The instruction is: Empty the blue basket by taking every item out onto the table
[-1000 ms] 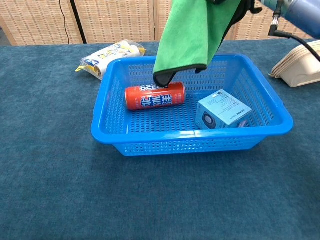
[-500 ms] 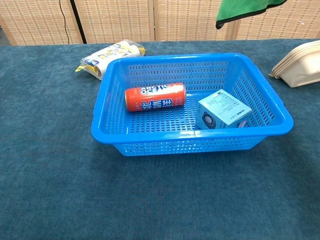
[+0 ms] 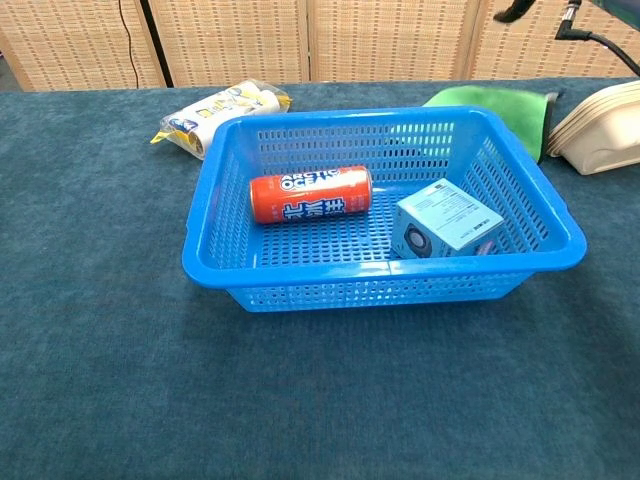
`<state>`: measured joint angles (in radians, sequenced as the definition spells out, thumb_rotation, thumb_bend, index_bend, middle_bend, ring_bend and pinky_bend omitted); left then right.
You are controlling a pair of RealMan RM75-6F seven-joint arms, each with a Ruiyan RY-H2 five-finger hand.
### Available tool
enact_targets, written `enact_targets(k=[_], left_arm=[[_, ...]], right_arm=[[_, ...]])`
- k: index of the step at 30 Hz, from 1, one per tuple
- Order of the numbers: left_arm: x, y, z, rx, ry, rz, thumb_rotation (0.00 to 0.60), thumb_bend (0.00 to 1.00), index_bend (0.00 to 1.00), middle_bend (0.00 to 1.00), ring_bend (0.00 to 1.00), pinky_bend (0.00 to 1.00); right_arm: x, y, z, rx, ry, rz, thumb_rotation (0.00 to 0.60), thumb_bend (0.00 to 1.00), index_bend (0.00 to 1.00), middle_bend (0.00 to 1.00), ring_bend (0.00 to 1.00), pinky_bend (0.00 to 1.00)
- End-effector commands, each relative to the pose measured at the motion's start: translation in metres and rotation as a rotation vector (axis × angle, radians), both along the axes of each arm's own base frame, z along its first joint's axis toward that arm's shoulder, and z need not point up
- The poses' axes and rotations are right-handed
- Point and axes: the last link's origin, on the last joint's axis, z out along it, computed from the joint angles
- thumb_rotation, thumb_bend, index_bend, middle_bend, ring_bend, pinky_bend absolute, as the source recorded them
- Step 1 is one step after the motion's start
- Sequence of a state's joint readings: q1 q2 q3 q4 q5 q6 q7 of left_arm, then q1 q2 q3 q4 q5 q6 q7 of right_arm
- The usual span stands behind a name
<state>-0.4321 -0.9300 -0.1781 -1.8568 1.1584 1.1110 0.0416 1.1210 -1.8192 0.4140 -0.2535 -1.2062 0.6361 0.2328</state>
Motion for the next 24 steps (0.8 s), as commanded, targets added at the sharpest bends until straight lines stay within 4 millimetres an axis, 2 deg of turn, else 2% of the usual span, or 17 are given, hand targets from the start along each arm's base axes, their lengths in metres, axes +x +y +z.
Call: enact_targets(k=[1, 6, 9, 13, 16, 24], left_arm=[[0.000, 0.001, 0.000, -0.004, -0.001, 0.001, 0.600, 0.18, 0.00, 0.00, 0.00, 0.00], [0.000, 0.002, 0.000, -0.007, -0.001, 0.001, 0.600, 0.18, 0.00, 0.00, 0.00, 0.00], [0.000, 0.002, 0.000, -0.007, -0.001, -0.001, 0.600, 0.18, 0.00, 0.00, 0.00, 0.00], [0.002, 0.002, -0.002, -0.013, 0.001, -0.007, 0.600, 0.18, 0.00, 0.00, 0.00, 0.00], [0.002, 0.001, -0.002, -0.014, 0.002, -0.010, 0.600, 0.18, 0.00, 0.00, 0.00, 0.00], [0.002, 0.000, -0.001, -0.008, 0.001, -0.010, 0.600, 0.18, 0.00, 0.00, 0.00, 0.00]], right_arm=[[0.018, 0.002, 0.004, 0.011, -0.025, 0.082, 0.600, 0.00, 0.00, 0.00, 0.00, 0.00], [0.034, 0.018, 0.010, 0.070, -0.082, 0.206, 0.600, 0.00, 0.00, 0.00, 0.00, 0.00], [0.041, 0.043, 0.012, 0.175, -0.094, 0.280, 0.600, 0.00, 0.00, 0.00, 0.00, 0.00], [0.054, 0.087, 0.011, 0.316, -0.115, 0.363, 0.600, 0.00, 0.00, 0.00, 0.00, 0.00], [0.061, 0.110, 0.009, 0.392, -0.106, 0.395, 0.600, 0.00, 0.00, 0.00, 0.00, 0.00], [0.069, 0.149, -0.005, 0.523, 0.002, 0.476, 0.600, 0.00, 0.00, 0.00, 0.00, 0.00]])
